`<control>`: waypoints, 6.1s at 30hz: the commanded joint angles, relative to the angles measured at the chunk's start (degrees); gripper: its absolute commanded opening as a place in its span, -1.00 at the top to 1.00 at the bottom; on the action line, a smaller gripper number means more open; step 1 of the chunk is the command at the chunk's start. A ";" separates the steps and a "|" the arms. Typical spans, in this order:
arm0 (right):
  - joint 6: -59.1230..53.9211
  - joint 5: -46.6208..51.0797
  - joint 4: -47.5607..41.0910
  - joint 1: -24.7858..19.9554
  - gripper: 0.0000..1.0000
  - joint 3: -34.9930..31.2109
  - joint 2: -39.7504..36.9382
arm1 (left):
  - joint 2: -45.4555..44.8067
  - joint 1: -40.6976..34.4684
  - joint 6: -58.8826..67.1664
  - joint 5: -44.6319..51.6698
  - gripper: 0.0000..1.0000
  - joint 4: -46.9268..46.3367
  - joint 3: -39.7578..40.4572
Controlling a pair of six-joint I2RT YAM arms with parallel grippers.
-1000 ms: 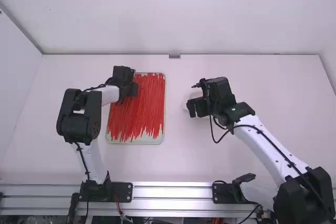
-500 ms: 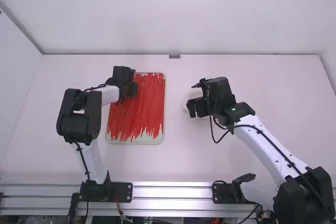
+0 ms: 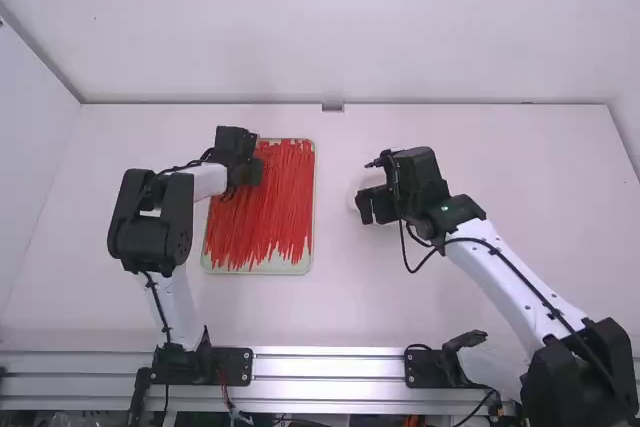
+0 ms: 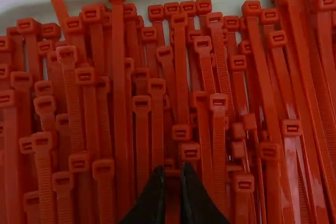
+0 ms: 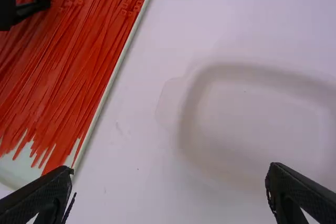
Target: Fasten the cable tie
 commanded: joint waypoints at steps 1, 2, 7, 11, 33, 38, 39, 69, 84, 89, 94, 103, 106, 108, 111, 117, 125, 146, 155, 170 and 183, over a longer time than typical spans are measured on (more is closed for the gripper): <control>0.24 -0.17 -0.24 0.26 -0.97 0.09 0.37 | -1.38 0.02 0.57 0.46 0.96 -0.15 -0.37; 0.24 -0.17 -0.24 0.26 -0.96 0.09 0.37 | -1.38 0.02 0.57 0.44 0.96 -0.02 -0.37; 0.22 -0.15 -0.22 0.26 -0.96 0.09 0.37 | -1.40 0.04 0.39 0.48 0.96 0.94 0.35; 0.24 -0.15 -0.22 0.28 -0.96 0.09 0.37 | -1.51 0.09 0.39 0.46 0.96 -1.14 3.02; 0.22 -0.13 0.52 0.26 -0.96 0.09 0.37 | -19.82 -0.66 0.59 0.02 0.96 -17.22 10.71; 0.22 -0.13 0.94 0.26 -0.96 0.09 0.37 | -31.45 -0.63 0.37 0.22 0.96 -16.68 5.40; 0.22 -0.15 1.07 0.26 -0.96 0.09 0.37 | -33.75 -0.81 0.33 0.24 0.96 -16.06 3.82; -1.90 -23.45 17.77 0.26 -0.96 0.09 0.37 | -49.09 -4.50 -19.67 19.80 0.96 16.90 -20.24; 3.23 -28.39 30.45 1.53 -0.96 0.09 0.37 | -45.62 -14.25 -28.09 17.73 0.96 28.83 -20.13; 2.82 -25.22 31.76 5.01 -0.96 0.09 0.37 | -45.62 -14.23 -32.65 20.20 0.96 31.06 -20.15; 2.84 -20.50 31.95 7.78 -0.96 0.09 0.37 | -45.62 -14.25 -37.13 20.22 0.96 31.80 -20.15; 2.80 -17.27 33.24 10.49 -0.80 0.09 0.37 | -45.62 -15.39 -32.92 27.76 0.96 36.00 -20.17; 2.82 -17.73 33.24 10.01 -0.48 0.09 0.37 | -45.62 -15.32 -33.00 27.74 0.96 36.00 -20.17; 2.84 -18.10 33.24 9.90 -0.23 0.09 0.37 | -45.62 -15.89 -33.05 27.69 0.96 36.11 -20.15; 2.86 -18.10 33.24 9.90 0.00 0.09 0.37 | -45.55 -17.03 -32.98 27.02 0.96 36.50 -20.15; 2.80 -18.01 33.27 10.84 0.19 0.09 0.37 | -45.40 -17.99 -33.03 24.61 0.96 37.05 -20.15; 3.23 -18.08 32.76 9.86 0.44 0.09 0.37 | -45.40 -18.01 -31.54 21.09 0.96 35.98 -20.24; 1.14 -19.71 32.81 8.90 1.00 0.09 0.37 | -45.42 -17.99 -26.25 19.50 0.82 36.61 -20.24; -2.75 -32.22 32.54 2.19 1.00 0.09 0.37 | -45.42 -15.13 -20.31 25.18 -0.40 28.37 -15.06; -12.11 -58.23 39.41 -11.67 1.00 0.09 0.37 | -45.40 -8.76 5.70 50.99 -0.98 2.32 1.09; -12.26 -65.81 49.64 -9.31 1.00 0.09 0.37 | -45.40 -6.99 2.27 72.06 -0.98 10.40 1.95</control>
